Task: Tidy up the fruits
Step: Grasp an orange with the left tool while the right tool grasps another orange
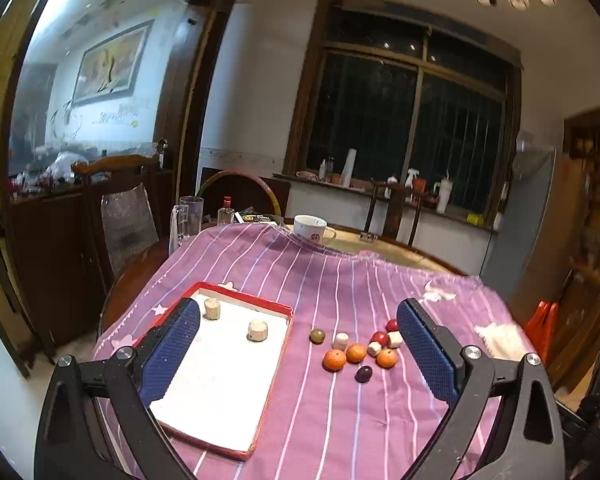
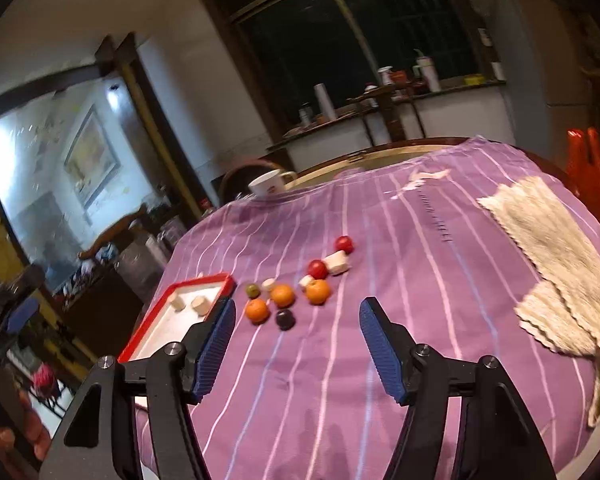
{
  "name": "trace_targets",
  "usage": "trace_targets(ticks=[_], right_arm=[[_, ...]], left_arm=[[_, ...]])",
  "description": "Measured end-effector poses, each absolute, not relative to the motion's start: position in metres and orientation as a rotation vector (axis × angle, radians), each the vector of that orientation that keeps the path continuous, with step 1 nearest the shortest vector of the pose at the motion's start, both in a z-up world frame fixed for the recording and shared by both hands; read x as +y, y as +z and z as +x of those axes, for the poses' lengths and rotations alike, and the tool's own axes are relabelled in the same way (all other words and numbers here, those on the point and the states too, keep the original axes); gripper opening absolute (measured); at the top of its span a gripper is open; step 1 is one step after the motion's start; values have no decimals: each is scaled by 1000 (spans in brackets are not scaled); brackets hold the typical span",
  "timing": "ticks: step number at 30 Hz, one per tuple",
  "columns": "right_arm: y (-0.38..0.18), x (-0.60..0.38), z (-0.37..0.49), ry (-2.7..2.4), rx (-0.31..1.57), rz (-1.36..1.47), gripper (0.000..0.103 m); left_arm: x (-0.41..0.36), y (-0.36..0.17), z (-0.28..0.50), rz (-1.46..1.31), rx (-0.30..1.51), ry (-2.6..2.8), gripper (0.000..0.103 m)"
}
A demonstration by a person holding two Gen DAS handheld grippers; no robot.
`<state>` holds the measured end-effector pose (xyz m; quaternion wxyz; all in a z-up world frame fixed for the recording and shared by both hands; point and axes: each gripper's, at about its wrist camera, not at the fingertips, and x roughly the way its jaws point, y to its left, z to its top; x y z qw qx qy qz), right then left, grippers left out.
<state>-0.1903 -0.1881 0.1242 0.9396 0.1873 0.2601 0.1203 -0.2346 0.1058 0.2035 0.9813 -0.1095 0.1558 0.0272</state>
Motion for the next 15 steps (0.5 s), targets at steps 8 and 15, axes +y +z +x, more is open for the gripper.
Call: trace_targets(ticks=[8,15], right_arm=[[111,-217,-185,173,548,445,70],[80,-196,-148,236,677,416,70]], left_arm=[[128,182,-225,-284,365,68,99],[118,143,-176,-268,518,24,99]])
